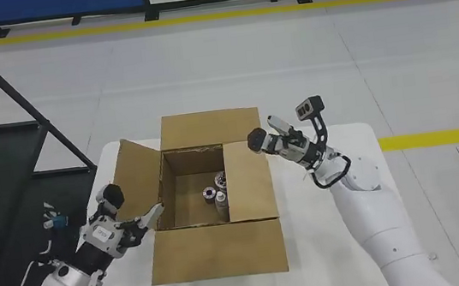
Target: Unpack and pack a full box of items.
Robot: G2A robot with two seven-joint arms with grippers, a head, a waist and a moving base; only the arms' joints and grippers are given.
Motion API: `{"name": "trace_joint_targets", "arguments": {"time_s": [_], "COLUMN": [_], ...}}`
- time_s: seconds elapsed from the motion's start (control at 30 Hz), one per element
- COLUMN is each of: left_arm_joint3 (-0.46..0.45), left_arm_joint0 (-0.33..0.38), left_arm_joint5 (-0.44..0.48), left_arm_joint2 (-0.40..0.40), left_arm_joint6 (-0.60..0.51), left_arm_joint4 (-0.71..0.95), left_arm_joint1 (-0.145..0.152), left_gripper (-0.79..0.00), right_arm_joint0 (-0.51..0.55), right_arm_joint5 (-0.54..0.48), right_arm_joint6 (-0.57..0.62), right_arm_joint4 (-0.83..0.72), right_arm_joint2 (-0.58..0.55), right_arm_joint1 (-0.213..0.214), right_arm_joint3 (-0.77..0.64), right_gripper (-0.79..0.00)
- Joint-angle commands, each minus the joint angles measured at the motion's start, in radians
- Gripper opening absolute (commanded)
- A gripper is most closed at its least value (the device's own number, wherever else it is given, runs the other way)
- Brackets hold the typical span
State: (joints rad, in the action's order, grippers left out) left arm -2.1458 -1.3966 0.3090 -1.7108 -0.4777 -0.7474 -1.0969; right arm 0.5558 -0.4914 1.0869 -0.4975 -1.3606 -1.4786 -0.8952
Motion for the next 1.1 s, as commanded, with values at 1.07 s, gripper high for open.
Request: {"name": "trace_joint_targets", "arguments": {"time_s": [1.07], "left_arm_joint3": [0.449], "left_arm_joint0": [0.467], "left_arm_joint5": [-0.208], "left_arm_joint2": [0.296], "left_arm_joint6": [-0.42], "left_arm_joint4": [0.41], "left_arm_joint1": [-0.011], "left_gripper": [0.0], "right_arm_joint0": [0.186], "right_arm_joint5": [-0.015], "right_arm_joint6": [0.185], "right_arm_joint4": [-0.035], "right_arm_joint2": [-0.077], "right_arm_joint1": [0.07], "right_arm_joint3": [-0.218], "right_gripper": [0.0]}}
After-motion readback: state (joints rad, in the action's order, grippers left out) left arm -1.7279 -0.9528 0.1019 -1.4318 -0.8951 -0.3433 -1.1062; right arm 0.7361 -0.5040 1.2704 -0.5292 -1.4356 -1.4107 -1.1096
